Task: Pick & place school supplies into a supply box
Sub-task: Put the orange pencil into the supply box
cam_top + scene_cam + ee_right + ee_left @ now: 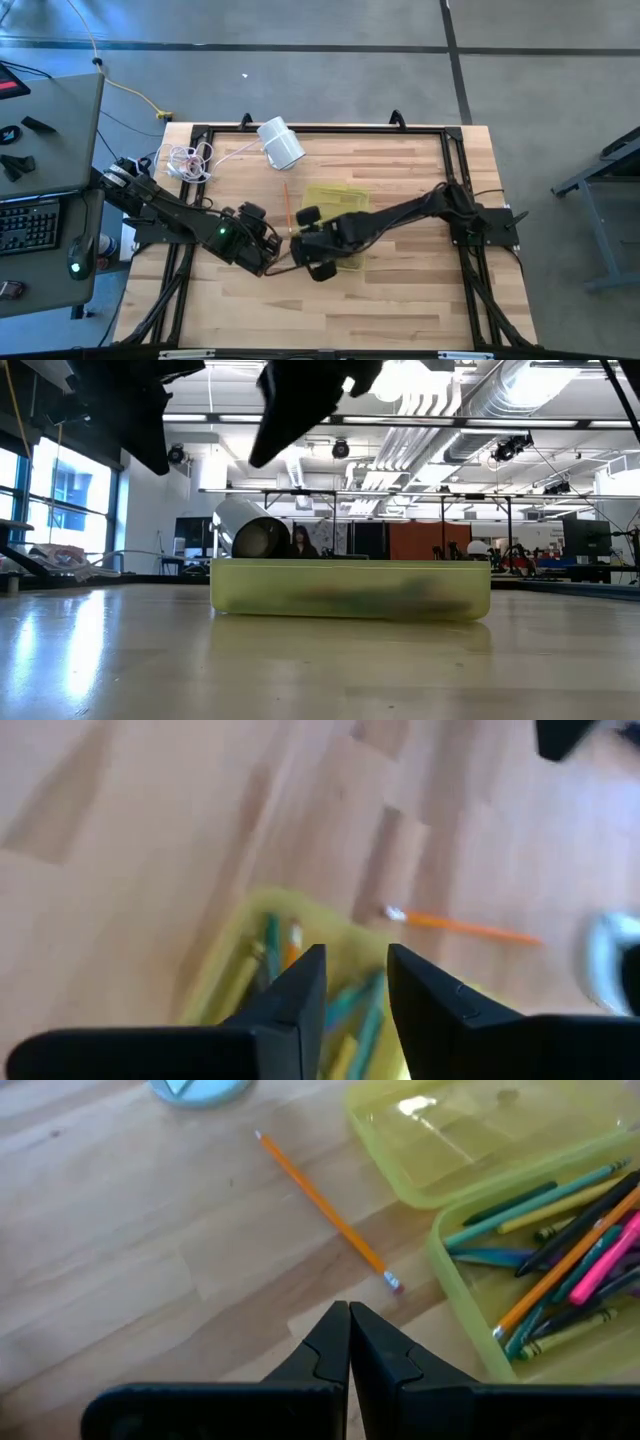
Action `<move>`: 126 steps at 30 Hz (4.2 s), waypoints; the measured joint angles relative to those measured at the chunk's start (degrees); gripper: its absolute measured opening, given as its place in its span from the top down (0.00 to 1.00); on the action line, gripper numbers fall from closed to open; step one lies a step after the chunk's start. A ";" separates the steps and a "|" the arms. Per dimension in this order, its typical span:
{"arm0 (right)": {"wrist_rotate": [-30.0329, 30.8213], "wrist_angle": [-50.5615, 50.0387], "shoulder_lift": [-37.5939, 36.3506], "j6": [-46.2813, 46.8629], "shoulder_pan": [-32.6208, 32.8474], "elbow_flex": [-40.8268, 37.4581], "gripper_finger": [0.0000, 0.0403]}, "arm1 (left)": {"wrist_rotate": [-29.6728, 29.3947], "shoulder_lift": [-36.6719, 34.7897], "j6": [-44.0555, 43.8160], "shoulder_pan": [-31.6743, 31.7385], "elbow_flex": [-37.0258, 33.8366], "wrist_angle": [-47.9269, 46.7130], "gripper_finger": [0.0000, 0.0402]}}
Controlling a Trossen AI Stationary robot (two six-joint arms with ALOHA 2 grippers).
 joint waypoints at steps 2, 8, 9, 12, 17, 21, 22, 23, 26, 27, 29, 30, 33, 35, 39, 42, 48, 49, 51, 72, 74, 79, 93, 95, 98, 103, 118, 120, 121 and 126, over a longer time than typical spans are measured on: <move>-4.14 3.60 0.09 -0.47 -1.61 -0.49 0.78 | 1.32 0.00 -0.08 -0.02 0.00 -0.04 0.88; -0.75 15.75 0.16 3.24 -7.88 -3.08 0.80 | 9.21 -0.04 -3.49 0.00 0.00 -0.21 0.88; 0.08 16.96 0.16 4.25 -9.00 -3.06 0.81 | 10.53 -0.04 -4.17 -0.05 0.00 -0.20 0.88; 0.14 18.27 0.02 9.67 -12.38 -3.03 0.81 | 12.29 -0.04 -5.80 -1.42 0.00 -0.18 0.88; -7.00 18.31 -0.29 18.73 -17.46 -3.06 0.81 | 13.70 -0.04 -6.93 -4.23 0.04 0.05 0.88; -9.07 21.30 0.82 19.83 -19.83 -3.06 0.81 | 14.66 -0.07 -8.75 -6.51 0.07 0.18 0.88; -8.41 22.98 1.37 19.81 -20.15 -3.00 0.81 | 15.10 -0.07 -9.18 -7.04 0.07 0.17 0.88; -7.84 23.96 1.74 19.83 -20.31 -2.98 0.81 | 15.17 -0.07 -9.40 -7.50 0.07 0.32 0.88; -7.04 25.32 4.00 19.79 -20.21 -3.00 0.81 | 15.17 -0.11 -10.40 -8.73 0.11 0.67 0.88; -6.98 24.92 4.80 19.79 -20.15 -3.02 0.81 | 15.17 -0.11 -10.75 -9.00 0.11 0.76 0.88; -6.67 24.85 5.79 20.39 -20.08 -3.10 0.81 | 15.06 -0.13 -11.32 -9.15 0.13 0.83 0.88; -5.98 25.14 6.12 21.45 -20.06 -3.10 0.81 | 15.17 -0.12 -11.39 -9.16 0.13 0.83 0.88; -4.15 24.83 6.75 23.67 -20.15 -2.98 0.81 | 15.18 -0.13 -11.29 -8.97 0.13 0.65 0.88; -2.98 24.28 7.27 23.91 -20.18 -3.01 0.81 | 15.15 -0.12 -10.54 -8.96 0.13 0.68 0.88; -1.05 24.88 8.94 24.45 -20.10 -3.05 0.81 | 15.08 -0.11 -10.30 -8.96 0.13 0.53 0.88; -1.92 24.99 10.34 25.22 -20.09 -3.02 0.81 | 15.02 -0.09 -10.30 -8.96 0.13 0.45 0.88; -2.80 26.86 11.56 25.74 -20.08 -3.03 0.81 | 14.97 -0.09 -10.30 -8.96 0.13 -0.22 0.88; -2.79 27.27 12.01 26.22 -20.08 -2.94 0.81 | 14.95 -0.09 -10.30 -8.96 0.13 -0.18 0.88; -2.67 26.95 12.92 26.58 -20.08 -2.98 0.81 | 14.92 -0.09 -10.30 -8.96 0.13 -0.23 0.88; -7.29 26.30 15.96 22.36 -19.45 -3.00 0.85 | 14.47 -0.07 -10.29 -8.97 0.13 -0.17 0.88; -10.48 26.26 15.96 20.72 -18.97 -2.95 0.89 | 14.47 -0.08 -10.24 -8.98 0.13 -0.15 0.88; -16.38 26.38 15.89 18.11 -16.88 -2.91 0.99 | 14.53 -0.07 -10.24 -8.98 0.13 -0.09 0.88; -12.50 24.04 15.89 5.75 -8.29 -2.99 0.85 | 14.70 -0.07 -10.06 -8.98 0.13 0.00 0.88; -11.63 23.46 15.89 5.64 -7.46 -2.97 0.82 | 14.72 -0.07 -10.07 -8.98 0.13 0.01 0.88; -11.32 23.40 15.89 5.69 -7.12 -2.97 0.79 | 14.71 -0.09 -10.08 -8.98 0.13 0.04 0.88; -14.61 22.92 15.89 7.45 -8.25 -2.97 0.84 | 14.65 -0.07 -10.12 -8.96 0.13 0.02 0.88; -17.74 19.52 12.81 5.12 -8.32 -3.26 0.99 | 13.79 -0.07 -7.75 -8.98 0.13 0.11 0.88; -17.13 19.61 10.70 4.54 -7.75 -3.26 0.99 | 13.75 -0.09 -7.72 -8.98 0.13 0.15 0.88; -16.00 19.42 9.32 4.22 -7.41 -3.23 0.98 | 13.77 -0.08 -7.72 -8.98 0.13 0.13 0.88; -9.79 17.24 4.43 2.73 -5.99 -2.99 0.99 | 13.91 -0.09 -7.72 -8.98 0.13 0.17 0.88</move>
